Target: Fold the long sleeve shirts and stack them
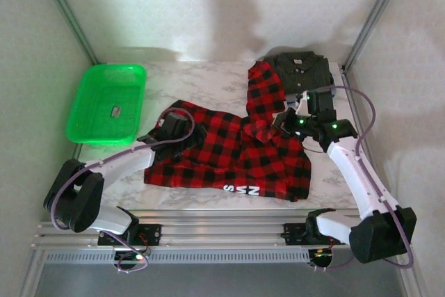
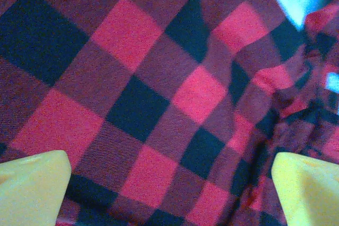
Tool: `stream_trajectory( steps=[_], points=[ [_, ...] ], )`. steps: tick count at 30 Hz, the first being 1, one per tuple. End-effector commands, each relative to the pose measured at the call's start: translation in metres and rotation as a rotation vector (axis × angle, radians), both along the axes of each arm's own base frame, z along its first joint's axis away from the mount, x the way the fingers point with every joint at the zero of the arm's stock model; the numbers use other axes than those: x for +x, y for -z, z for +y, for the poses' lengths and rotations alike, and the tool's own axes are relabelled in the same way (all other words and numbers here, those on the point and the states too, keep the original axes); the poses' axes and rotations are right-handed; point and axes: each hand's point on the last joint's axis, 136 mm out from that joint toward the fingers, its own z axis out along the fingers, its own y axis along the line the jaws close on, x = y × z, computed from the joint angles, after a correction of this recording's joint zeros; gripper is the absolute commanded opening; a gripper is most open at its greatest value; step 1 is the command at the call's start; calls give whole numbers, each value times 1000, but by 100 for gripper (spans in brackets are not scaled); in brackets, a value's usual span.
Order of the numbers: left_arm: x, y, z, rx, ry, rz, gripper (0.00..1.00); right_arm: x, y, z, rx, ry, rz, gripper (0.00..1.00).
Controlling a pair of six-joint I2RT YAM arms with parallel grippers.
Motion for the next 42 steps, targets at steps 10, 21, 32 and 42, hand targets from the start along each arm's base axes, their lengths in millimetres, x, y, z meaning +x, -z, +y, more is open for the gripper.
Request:
stream_trajectory(
  steps=[10, 21, 32, 42],
  points=[
    [-10, -63, 32, -97, -132, -76, 97, -23, -46, 96, 10, -316, -155, 0],
    [-54, -66, 87, -115, -295, -91, 98, -83, 9, 212, -22, -588, -25, 0],
    [-80, -60, 105, -80, -317, -88, 98, -144, 78, 291, -129, -687, 162, 0],
    [-102, -40, 108, -90, -305, -57, 98, -133, 65, 278, -102, -603, 176, 65]
  ],
)
